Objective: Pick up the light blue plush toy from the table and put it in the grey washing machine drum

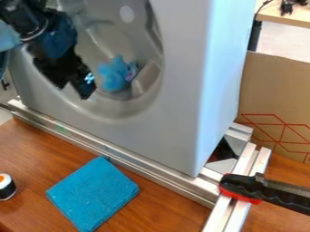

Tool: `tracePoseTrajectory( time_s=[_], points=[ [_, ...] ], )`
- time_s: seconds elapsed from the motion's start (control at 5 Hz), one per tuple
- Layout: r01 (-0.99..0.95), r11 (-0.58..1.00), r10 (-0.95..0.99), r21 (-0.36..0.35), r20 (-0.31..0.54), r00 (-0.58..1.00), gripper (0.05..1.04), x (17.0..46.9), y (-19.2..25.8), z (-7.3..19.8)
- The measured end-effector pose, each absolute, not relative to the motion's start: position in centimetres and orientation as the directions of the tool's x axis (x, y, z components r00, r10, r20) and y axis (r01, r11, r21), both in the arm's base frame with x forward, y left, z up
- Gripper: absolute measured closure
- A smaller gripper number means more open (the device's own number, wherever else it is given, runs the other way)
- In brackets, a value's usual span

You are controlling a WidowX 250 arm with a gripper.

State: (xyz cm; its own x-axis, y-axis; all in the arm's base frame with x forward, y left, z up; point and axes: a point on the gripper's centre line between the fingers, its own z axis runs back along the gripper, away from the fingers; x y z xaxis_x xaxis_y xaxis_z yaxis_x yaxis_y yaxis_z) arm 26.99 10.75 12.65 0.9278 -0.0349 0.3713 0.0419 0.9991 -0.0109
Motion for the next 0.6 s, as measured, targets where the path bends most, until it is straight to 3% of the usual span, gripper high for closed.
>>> tracePoseTrajectory(
  time_s=[0.4,0.6],
  points=[
    [0.013,1.000,-0.013,-0.006,-0.086,0.996,0.083,20.4,9.0,10.3],
    [0.049,0.998,-0.053,-0.038,-0.125,0.991,0.083,18.1,8.8,9.8]
  ],
)
